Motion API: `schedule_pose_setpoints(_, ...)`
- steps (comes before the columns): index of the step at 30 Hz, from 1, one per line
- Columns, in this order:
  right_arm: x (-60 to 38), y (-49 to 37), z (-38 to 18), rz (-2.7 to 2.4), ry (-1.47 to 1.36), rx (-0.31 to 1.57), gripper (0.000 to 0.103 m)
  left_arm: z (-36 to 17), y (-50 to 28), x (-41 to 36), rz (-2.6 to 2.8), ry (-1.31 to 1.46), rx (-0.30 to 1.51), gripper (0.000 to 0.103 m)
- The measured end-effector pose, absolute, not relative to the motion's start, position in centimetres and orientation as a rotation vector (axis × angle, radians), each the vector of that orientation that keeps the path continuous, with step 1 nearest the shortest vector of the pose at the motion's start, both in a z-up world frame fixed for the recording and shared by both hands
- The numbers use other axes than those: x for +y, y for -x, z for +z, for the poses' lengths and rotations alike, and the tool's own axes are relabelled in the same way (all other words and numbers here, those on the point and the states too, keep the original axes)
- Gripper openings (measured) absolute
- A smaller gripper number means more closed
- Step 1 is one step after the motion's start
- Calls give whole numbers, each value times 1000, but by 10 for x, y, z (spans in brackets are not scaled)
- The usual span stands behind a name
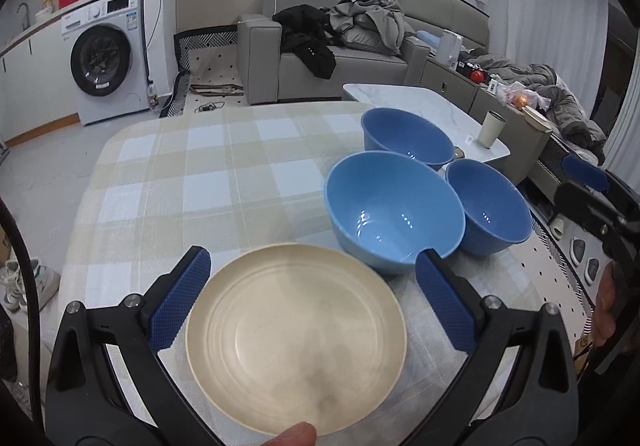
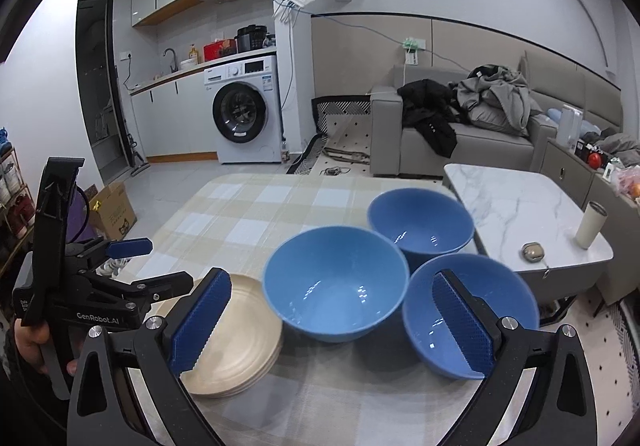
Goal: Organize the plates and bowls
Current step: 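Move both tools toward the rim of the large blue bowl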
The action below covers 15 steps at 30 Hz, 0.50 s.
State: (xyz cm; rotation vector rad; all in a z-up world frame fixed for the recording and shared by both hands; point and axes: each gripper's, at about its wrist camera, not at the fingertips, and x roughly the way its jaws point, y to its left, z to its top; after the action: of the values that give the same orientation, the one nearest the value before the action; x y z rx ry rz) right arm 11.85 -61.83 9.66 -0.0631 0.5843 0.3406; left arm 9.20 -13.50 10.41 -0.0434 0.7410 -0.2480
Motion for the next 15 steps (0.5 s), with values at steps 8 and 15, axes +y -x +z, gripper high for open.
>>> schedule_pose_setpoints(8,-661,-139,121,294,16,543,102,129,-107,-158,-235,7,701,102)
schedule_pose_setpoints(15,-675,-164,140,291,21,510,102,146,-133,-163,-221,38,692,102)
